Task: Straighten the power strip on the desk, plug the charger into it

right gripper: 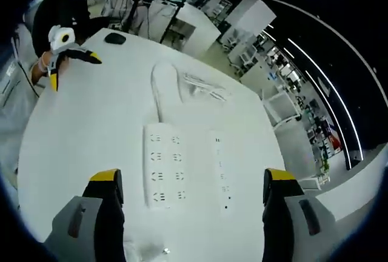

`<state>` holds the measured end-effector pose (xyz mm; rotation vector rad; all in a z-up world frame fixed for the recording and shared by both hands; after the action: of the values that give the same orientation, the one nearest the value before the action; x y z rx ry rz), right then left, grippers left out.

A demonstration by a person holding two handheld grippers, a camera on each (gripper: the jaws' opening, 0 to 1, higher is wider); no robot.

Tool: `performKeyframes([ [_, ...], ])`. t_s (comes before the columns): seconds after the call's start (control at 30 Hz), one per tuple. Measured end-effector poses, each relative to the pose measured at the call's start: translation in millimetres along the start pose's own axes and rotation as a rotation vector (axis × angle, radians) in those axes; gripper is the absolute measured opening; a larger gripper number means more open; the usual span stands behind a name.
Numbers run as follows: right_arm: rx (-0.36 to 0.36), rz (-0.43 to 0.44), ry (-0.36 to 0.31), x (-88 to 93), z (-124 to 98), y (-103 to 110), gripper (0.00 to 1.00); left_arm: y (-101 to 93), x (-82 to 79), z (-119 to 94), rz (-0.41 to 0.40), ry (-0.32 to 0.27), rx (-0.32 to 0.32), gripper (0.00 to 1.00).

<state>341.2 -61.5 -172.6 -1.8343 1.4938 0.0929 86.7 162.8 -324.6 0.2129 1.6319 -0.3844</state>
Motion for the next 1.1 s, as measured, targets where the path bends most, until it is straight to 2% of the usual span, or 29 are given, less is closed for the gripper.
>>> performKeyframes([
  [0.43, -0.056, -0.023, 0.069, 3.3, 37.8, -9.9, 0.94, 3.3, 2.9, 5.7, -0.002, 0.001, 0.008, 0.99],
  [0.77, -0.153, 0.012, 0.134, 27.9, 79.2, 7.3, 0.93, 4.4, 5.4, 6.5, -0.004, 0.006, 0.009, 0.99],
  [1.1, -0.219, 0.022, 0.166, 46.1, 97.8, 22.1, 0.89, 6.6, 4.6, 6.3, -0.004, 0.004, -0.002, 0.99],
])
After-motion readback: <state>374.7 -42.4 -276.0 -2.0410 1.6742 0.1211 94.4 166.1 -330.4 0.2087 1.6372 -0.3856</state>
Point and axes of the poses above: the point that each gripper's makers call its tool centre point, and the gripper's own axes: z roughly forward along the fingers, y roughly to its left, x roughly out of its underside, the point moved 4 cm from there along -z, roughly backward along the fingers, and after that the axes turned 3 degrees about -x, right-handed, at the moved point
